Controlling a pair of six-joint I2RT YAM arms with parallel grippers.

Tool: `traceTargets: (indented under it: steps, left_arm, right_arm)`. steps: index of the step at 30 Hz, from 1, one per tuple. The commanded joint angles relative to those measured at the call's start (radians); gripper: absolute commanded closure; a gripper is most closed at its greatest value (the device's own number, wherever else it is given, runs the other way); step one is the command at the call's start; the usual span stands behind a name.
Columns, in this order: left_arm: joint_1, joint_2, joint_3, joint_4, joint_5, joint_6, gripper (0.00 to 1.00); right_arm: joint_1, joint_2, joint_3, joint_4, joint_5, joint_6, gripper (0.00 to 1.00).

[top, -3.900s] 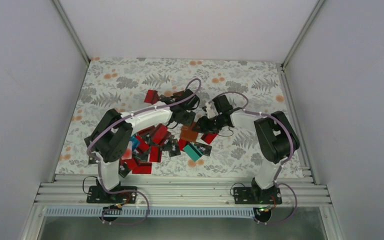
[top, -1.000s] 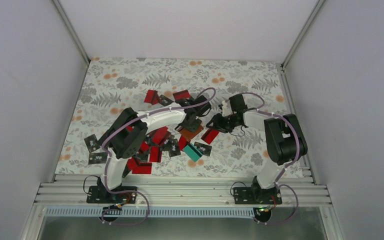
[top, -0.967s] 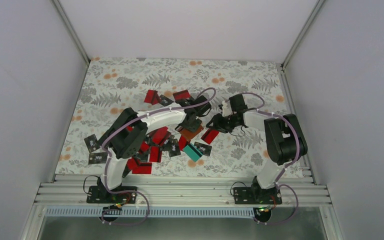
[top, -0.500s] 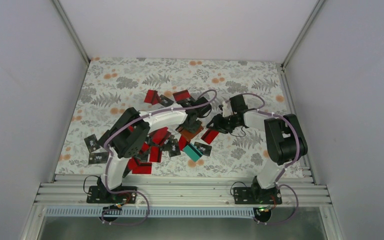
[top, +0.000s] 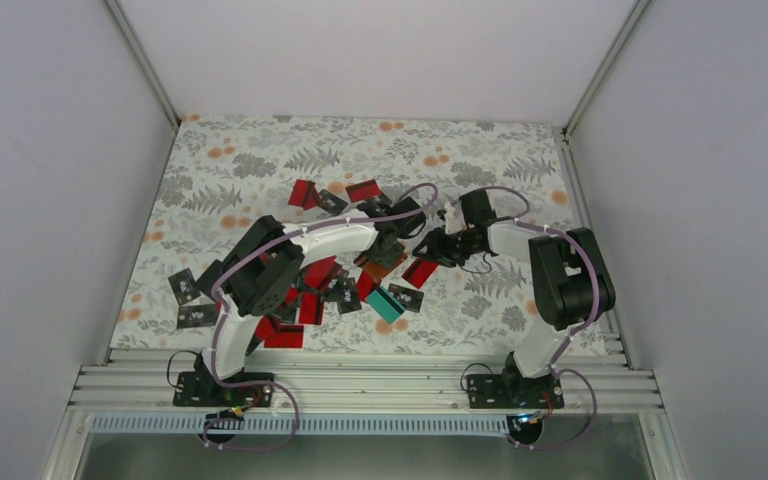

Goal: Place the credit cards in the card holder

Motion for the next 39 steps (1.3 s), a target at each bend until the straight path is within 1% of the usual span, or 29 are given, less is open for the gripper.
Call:
traceTargets:
  steps: [1,8,15,20,25,27,31,39]
  left_arm:
    - [-0.004,-0.004,0.010,0.001,-0.008,0.014,0.97]
    - [-0.003,-0.019,-0.001,0.008,0.018,0.032,0.98]
    - [-0.001,-0.033,-0.012,0.023,0.055,0.049,0.98]
    - [0.008,-0.059,-0.041,0.050,0.079,0.062,0.98]
    - [0.021,-0.083,-0.069,0.080,0.114,0.082,0.98]
    - [0.024,-0.093,-0.083,0.094,0.127,0.095,0.98]
    - [0.034,-0.119,-0.116,0.130,0.178,0.122,0.97]
    - [0.083,-0.156,-0.178,0.204,0.288,0.173,0.98]
  right_arm:
    - [-0.004,-0.036,-0.004,0.011,-0.039,-0.014,0.60]
    - [0.034,-0.055,0.022,0.016,-0.082,0.005,0.60]
    - [0.093,-0.008,0.056,0.053,-0.114,0.048,0.62]
    - [0.119,0.052,0.105,0.080,-0.140,0.073,0.73]
    - [0.125,0.121,0.138,0.106,-0.147,0.099,0.91]
    - [0.129,0.151,0.145,0.119,-0.155,0.106,0.95]
    - [0.136,0.197,0.153,0.142,-0.172,0.113,0.95]
    - [0.139,0.249,0.143,0.148,-0.152,0.113,0.95]
